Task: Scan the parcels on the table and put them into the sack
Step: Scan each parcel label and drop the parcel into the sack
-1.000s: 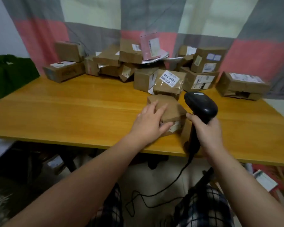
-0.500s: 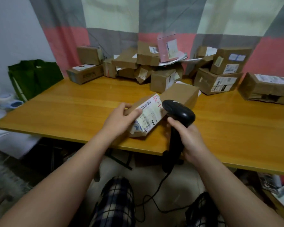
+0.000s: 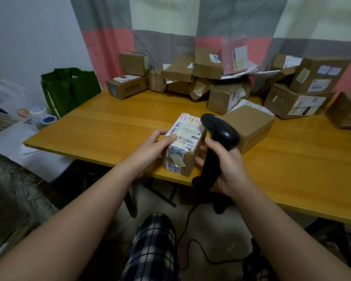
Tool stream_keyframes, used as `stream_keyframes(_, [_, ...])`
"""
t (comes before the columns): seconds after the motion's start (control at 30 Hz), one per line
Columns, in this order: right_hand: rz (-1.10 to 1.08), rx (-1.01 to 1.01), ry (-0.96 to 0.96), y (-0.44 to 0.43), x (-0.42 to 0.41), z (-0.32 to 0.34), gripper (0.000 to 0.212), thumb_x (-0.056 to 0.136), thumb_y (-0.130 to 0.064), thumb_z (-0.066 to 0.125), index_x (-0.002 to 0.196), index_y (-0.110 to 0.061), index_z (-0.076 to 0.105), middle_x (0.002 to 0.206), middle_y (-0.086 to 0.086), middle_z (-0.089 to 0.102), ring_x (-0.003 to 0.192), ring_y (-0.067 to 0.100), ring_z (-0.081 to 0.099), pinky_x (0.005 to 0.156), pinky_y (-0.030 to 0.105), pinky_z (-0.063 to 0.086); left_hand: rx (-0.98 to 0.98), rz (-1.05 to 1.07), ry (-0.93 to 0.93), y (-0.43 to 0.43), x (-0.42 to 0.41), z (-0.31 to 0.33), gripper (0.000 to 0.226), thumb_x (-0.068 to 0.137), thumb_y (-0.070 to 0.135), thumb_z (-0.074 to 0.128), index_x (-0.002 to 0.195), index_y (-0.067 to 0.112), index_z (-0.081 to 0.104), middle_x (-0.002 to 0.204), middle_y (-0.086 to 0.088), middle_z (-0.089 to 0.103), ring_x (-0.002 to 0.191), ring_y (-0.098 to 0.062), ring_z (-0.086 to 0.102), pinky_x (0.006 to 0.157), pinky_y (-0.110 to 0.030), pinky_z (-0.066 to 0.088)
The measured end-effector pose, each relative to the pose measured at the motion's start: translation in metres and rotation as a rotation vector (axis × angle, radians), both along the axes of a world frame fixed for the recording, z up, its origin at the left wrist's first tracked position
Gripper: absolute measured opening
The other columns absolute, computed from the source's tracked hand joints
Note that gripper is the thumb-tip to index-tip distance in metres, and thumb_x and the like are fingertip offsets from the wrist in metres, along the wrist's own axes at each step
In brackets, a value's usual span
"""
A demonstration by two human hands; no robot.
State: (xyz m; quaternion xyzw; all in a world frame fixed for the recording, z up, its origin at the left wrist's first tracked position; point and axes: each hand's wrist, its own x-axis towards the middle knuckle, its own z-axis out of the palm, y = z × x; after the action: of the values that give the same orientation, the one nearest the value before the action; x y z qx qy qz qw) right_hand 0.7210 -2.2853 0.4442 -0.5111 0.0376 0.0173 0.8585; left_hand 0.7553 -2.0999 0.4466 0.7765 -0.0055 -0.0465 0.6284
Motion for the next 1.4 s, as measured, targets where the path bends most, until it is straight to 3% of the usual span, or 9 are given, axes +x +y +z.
stream_keyframes(0.13, [0.035, -0.035, -0.008, 0.006, -0.004, -0.003, 0.028, 0.088, -0.015, 0.067, 0.115, -0.022, 0.064, 0.116, 0.003, 0.069, 0.105, 0.017, 0.066, 0.084, 0.041, 0.058, 0.219, 0.224, -0.253, 0.0, 0.001, 0.004, 0.045, 0.087, 0.046, 0.062, 0.123, 0.019, 0.056, 0.095, 0.008, 0.055, 0.08, -0.006, 0.055, 0.06, -0.01, 0.043])
stream_keyframes(0.27, [-0.065, -0.31, -0.142, -0.002, 0.003, 0.008, 0.025, 0.085, -0.021, 0.071, 0.106, -0.034, 0.065, 0.107, -0.012, 0.07, 0.102, 0.004, 0.064, 0.086, 0.025, 0.051, 0.584, 0.129, -0.204, -0.011, 0.001, 0.01, 0.088, 0.066, 0.066, 0.071, 0.135, 0.02, 0.041, 0.124, 0.0, 0.042, 0.118, -0.017, 0.042, 0.099, -0.033, 0.04])
stream_keyframes(0.43, [-0.14, -0.458, -0.163, -0.018, 0.016, 0.024, 0.016, 0.081, -0.028, 0.074, 0.088, -0.038, 0.063, 0.091, -0.02, 0.066, 0.089, -0.003, 0.059, 0.072, 0.019, 0.043, 0.718, -0.074, -0.285, 0.006, 0.011, 0.025, 0.061, 0.085, 0.038, 0.065, 0.139, 0.021, 0.044, 0.139, -0.005, 0.044, 0.132, -0.024, 0.033, 0.11, -0.038, 0.029])
stream_keyframes(0.6, [-0.105, -0.479, -0.125, -0.021, 0.027, 0.028, 0.024, 0.078, -0.031, 0.075, 0.097, -0.037, 0.061, 0.097, -0.017, 0.065, 0.095, 0.002, 0.057, 0.078, 0.023, 0.045, 0.364, 0.161, -0.356, 0.022, 0.016, 0.012, 0.023, 0.094, 0.011, 0.052, 0.115, 0.019, 0.057, 0.137, -0.002, 0.05, 0.13, -0.018, 0.042, 0.096, -0.02, 0.031])
stream_keyframes(0.8, [0.055, -0.346, 0.011, -0.005, 0.035, 0.028, 0.03, 0.081, -0.024, 0.074, 0.109, -0.022, 0.065, 0.091, -0.003, 0.075, 0.084, 0.013, 0.07, 0.066, 0.026, 0.052, 0.178, 0.257, 0.001, 0.012, 0.013, -0.018, 0.075, 0.083, 0.065, 0.055, 0.141, 0.02, 0.036, 0.142, -0.003, 0.041, 0.122, -0.02, 0.046, 0.101, -0.032, 0.037])
stream_keyframes(0.93, [0.005, -0.233, 0.004, 0.011, 0.03, 0.014, 0.035, 0.082, -0.018, 0.073, 0.115, -0.021, 0.065, 0.107, 0.003, 0.072, 0.103, 0.022, 0.067, 0.091, 0.04, 0.053, 0.025, 0.188, -0.019, 0.004, 0.016, -0.012, 0.09, 0.066, 0.072, 0.063, 0.142, 0.039, 0.025, 0.144, -0.002, 0.039, 0.128, -0.023, 0.043, 0.107, -0.041, 0.037])
stream_keyframes(1.07, [0.066, -0.134, -0.005, 0.011, 0.024, 0.004, 0.033, 0.084, -0.015, 0.071, 0.115, -0.024, 0.064, 0.104, -0.002, 0.074, 0.1, 0.018, 0.069, 0.087, 0.044, 0.056, 0.034, 0.124, -0.128, 0.013, 0.028, 0.003, 0.075, 0.069, 0.05, 0.079, 0.129, 0.052, 0.034, 0.137, -0.001, 0.032, 0.123, -0.023, 0.042, 0.101, -0.045, 0.046])
stream_keyframes(1.2, [0.009, -0.46, -0.138, -0.007, 0.02, 0.007, 0.024, 0.082, -0.028, 0.073, 0.101, -0.039, 0.062, 0.089, -0.012, 0.07, 0.079, 0.01, 0.068, 0.061, 0.036, 0.06, 0.231, 0.146, -0.364, 0.025, 0.039, 0.007, 0.078, 0.07, 0.034, 0.083, 0.132, 0.038, 0.035, 0.132, -0.001, 0.028, 0.118, -0.013, 0.031, 0.102, -0.026, 0.033])
stream_keyframes(1.4, [-0.072, -0.813, -0.35, -0.019, 0.011, 0.013, 0.037, 0.077, -0.04, 0.073, 0.107, -0.022, 0.063, 0.067, -0.006, 0.061, 0.055, 0.01, 0.063, 0.046, 0.028, 0.051, 0.26, 0.082, -0.405, 0.02, 0.05, 0.01, 0.072, 0.072, 0.032, 0.082, 0.131, 0.038, 0.04, 0.134, -0.002, 0.036, 0.124, -0.021, 0.04, 0.104, -0.034, 0.04])
